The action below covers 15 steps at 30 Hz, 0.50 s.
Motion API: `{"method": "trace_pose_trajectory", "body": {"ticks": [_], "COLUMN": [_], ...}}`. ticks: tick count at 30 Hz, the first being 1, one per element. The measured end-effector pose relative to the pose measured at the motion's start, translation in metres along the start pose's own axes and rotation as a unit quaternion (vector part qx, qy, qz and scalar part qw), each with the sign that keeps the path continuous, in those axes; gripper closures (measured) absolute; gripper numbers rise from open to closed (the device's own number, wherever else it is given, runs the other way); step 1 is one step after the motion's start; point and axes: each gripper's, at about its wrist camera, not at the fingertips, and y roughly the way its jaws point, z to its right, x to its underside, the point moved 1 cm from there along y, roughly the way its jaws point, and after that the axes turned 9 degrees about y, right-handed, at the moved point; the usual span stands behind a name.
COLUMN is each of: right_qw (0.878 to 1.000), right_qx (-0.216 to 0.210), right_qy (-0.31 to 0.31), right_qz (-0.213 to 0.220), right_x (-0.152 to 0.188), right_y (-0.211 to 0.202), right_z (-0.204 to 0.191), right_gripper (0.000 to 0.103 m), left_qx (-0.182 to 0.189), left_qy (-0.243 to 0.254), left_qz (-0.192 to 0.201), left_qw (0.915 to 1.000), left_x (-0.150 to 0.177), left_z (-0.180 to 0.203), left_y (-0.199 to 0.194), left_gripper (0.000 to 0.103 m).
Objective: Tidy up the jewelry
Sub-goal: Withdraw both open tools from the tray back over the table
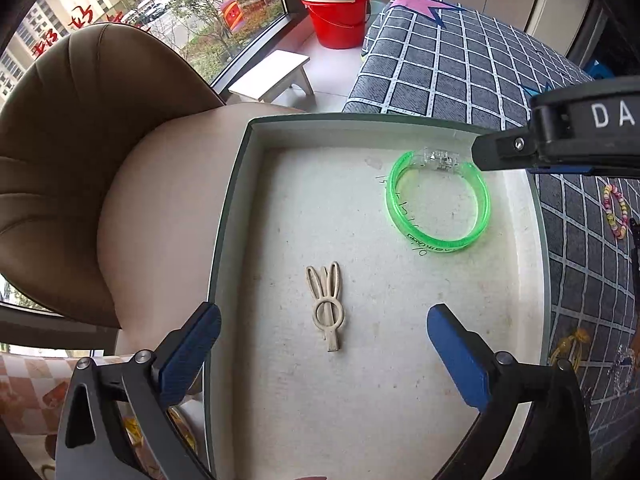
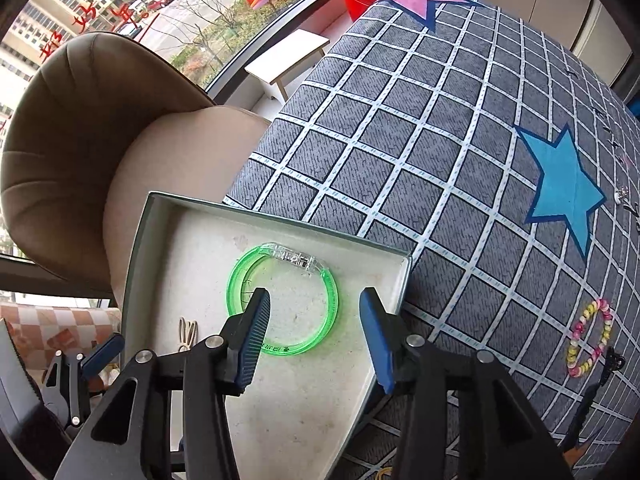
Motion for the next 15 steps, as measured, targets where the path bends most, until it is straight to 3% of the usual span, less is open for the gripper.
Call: {"method": "trace_pose_trajectory", "body": {"ticks": [5, 9, 15], "right_qw": [0.999, 0.998, 0.993], "right_qx": [-0.014, -0.024, -0.03], "right_qy": [0.03, 0.048, 0.108], "right_qz": [0.013, 0.017, 0.033], "right_x": [0.005, 0.022, 0.055], "right_y": [-0.027, -0.047, -0.079], "right_z": [0.021, 0.044, 0.097], "right_gripper": [0.04, 0.022, 0.02], "left_qx": [0.01, 0.033, 0.034], "left_qy": [0.012, 0.017, 0.04], "left_qz": [-0.002, -0.013, -0.008], "left_qw": [0.9999, 0.9992, 0.9986], "left_x": [0.004, 0.008, 0.004], "left_z": [0.009, 0.018, 0.04], "left_y": [-0.011, -0.023, -0.046], "left_gripper": [0.0, 0.0, 0.0]}}
